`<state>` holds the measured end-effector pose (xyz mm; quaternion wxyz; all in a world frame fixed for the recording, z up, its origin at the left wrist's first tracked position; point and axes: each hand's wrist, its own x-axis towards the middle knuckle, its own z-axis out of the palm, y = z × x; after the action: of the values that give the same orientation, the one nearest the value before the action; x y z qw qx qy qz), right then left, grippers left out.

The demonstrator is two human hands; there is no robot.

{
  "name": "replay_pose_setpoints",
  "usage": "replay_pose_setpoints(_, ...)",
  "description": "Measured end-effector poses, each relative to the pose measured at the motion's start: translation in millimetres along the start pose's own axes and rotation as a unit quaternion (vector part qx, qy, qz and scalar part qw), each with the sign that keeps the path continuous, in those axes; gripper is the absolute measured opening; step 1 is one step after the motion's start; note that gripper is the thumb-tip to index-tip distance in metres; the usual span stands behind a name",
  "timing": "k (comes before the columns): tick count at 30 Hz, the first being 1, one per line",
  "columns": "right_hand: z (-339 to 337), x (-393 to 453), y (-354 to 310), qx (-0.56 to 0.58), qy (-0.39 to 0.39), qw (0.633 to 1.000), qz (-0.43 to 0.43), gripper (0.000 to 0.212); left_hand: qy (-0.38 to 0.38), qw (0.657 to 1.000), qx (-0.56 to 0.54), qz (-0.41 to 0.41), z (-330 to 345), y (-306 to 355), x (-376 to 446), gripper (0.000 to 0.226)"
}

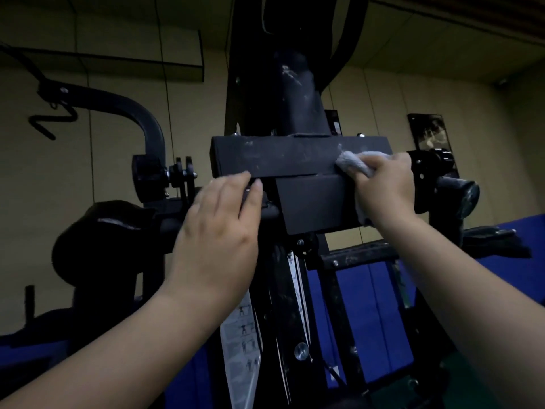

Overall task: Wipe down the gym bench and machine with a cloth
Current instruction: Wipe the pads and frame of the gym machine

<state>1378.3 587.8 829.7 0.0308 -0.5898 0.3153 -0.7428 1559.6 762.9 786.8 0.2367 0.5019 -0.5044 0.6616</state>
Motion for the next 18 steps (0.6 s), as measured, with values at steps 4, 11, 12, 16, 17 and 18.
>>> replay_pose_setpoints(4, 16.1, -17.5, -46.8, 0.051, -0.039, 0.993, -0.094, 0.034, 0.005, 0.998, 0.059, -0.03, -25.1, -28.1, 24.3, 0.055)
replay_pose_setpoints(11, 64.4, -39.8, -125.3, 0.054, -0.093, 0.947, -0.302, 0.04, -0.067, 0.991, 0.088, -0.072, -17.3, -60.1, 35.7, 0.032)
replay_pose_setpoints(12, 71.0, -41.0, -126.2, 0.038, -0.081, 0.942, -0.323, 0.04, -0.058, 0.992, 0.089, -0.069, -16.2, -60.5, 35.5, 0.03)
replay_pose_setpoints(16, 76.1, -26.5, -110.7, 0.0, -0.049, 0.954, -0.296, 0.04, -0.028, 0.994, 0.079, -0.066, -12.7, -61.9, 34.1, 0.031)
replay_pose_setpoints(17, 73.7, -20.7, -105.2, 0.01, -0.05, 0.962, -0.268, 0.04, -0.025, 0.995, 0.075, -0.066, -12.0, -62.5, 33.4, 0.032)
replay_pose_setpoints(18, 71.6, -15.1, -100.2, 0.03, -0.053, 0.969, -0.238, 0.039, -0.025, 0.995, 0.073, -0.067, -11.7, -62.7, 32.8, 0.034)
